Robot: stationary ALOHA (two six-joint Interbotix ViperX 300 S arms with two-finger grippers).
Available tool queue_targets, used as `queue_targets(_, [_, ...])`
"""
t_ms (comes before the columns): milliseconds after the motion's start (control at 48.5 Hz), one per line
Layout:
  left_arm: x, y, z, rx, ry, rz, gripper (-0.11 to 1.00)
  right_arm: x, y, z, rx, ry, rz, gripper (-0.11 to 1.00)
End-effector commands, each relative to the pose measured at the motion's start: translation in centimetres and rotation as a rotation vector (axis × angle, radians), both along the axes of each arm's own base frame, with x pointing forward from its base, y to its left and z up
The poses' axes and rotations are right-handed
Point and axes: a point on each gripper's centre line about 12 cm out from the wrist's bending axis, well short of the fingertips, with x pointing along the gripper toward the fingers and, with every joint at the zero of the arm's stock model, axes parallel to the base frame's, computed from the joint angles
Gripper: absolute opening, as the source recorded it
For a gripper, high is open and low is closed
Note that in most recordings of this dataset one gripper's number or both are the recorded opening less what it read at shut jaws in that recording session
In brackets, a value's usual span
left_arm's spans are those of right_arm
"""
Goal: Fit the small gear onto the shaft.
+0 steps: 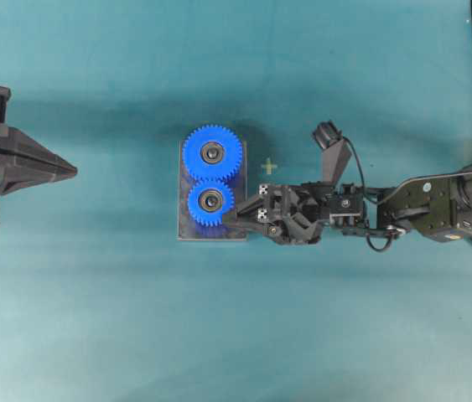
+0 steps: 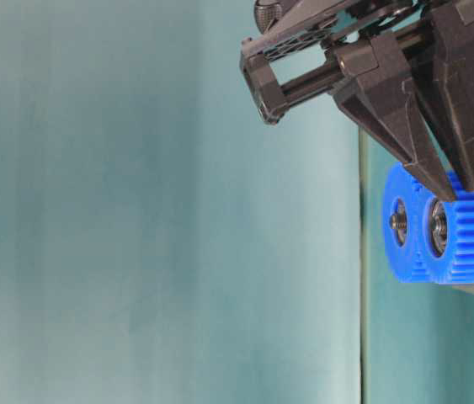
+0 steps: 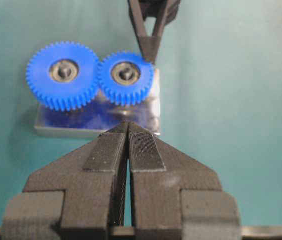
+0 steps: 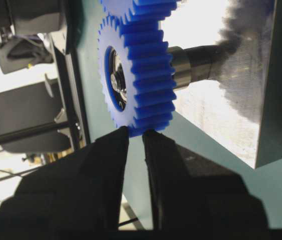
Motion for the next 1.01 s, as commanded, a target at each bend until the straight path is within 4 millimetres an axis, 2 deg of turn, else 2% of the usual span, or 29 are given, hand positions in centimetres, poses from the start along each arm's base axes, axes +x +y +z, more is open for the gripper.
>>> queue_targets(0, [0.1,0.0,0.5,-0.001,-0.015,0.001,0.00,0.7,-0.1,1.9,0.013,-0.053,-0.009,0.21])
queue_targets(144, [0.1,0.0,0.6,-0.004,-0.018,0.002,0.00,0.7,-0.1,2.0,0.010,-0.055,-0.005,0.26])
queue_targets(227, [0.2,0.0,0.6,-0.004,-0.020,0.002,0.00,0.8,0.2,2.1,0.013,-0.059,0.000,0.35])
queue_targets(453, [0.2,0.0,0.6,-0.006,-0.020,0.003,0.00,0.4,1.1,2.3,0.007,-0.063,0.029,0.84])
queue_targets(721, [0.2,0.0,0.8,-0.004,-0.025,0.002,0.00,-1.3,0.7,1.8,-0.011,-0.017,0.035,0.80])
queue_targets(989, [0.2,0.0,0.9,-0.006,-0.029,0.003,0.00,-1.4,-2.0,1.6,-0.089,-0.005,-0.013,0.80])
